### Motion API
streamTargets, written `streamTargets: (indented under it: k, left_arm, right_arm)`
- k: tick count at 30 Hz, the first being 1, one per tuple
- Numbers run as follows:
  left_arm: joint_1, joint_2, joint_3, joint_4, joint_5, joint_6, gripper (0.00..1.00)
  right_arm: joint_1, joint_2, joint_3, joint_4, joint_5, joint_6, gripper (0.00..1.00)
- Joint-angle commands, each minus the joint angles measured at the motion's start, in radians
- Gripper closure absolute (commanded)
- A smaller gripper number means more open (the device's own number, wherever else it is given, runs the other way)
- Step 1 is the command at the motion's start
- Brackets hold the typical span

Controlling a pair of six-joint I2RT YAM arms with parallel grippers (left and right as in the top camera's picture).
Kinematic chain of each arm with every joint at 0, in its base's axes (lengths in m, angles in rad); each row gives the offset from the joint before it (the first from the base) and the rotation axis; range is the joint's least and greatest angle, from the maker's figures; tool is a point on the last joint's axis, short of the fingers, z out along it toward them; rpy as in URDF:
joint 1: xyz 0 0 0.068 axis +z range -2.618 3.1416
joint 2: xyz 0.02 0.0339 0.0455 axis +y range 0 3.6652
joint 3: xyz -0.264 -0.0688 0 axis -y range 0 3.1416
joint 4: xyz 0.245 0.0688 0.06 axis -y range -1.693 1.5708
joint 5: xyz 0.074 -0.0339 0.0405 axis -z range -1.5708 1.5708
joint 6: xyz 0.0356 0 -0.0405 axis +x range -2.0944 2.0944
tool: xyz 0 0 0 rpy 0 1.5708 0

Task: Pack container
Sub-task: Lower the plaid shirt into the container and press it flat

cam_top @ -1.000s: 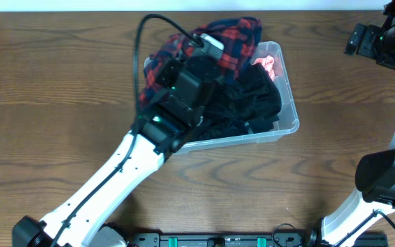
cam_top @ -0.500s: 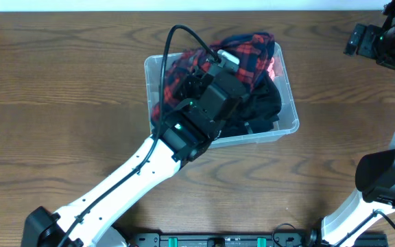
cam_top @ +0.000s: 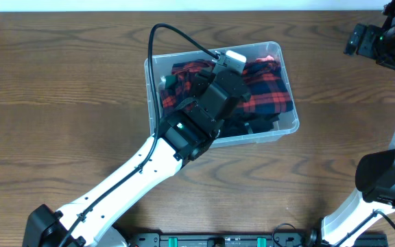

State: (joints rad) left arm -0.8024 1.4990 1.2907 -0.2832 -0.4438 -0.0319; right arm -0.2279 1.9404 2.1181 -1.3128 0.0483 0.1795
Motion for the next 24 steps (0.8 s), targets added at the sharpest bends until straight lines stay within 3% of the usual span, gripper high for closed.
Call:
streamTargets:
  k: [1, 5, 9, 17, 24]
  left_arm:
    - [0.001, -0.001, 0.017, 0.016, 0.037, -0.045, 0.6]
    - [0.0, 0.002, 0.017, -0.023, 0.094, -0.045, 0.75]
    - [0.001, 0.028, 0.017, -0.157, 0.127, -0.045, 0.87]
    - [0.002, 0.241, 0.017, -0.243, 0.164, 0.006, 0.87]
    - [0.026, 0.429, 0.017, -0.244, 0.356, 0.033, 0.87]
  right_arm:
    - [-0.006, 0.008, 0.0, -0.001, 0.0, 0.014, 0.01]
    - [-0.006, 0.008, 0.0, -0.001, 0.0, 0.014, 0.01]
    - [-0.006, 0.008, 0.0, -0.001, 0.0, 0.014, 0.01]
    - [-0.006, 0.008, 0.0, -0.001, 0.0, 0.014, 0.01]
    - [-0.006, 0.008, 0.0, -0.001, 0.0, 0.014, 0.01]
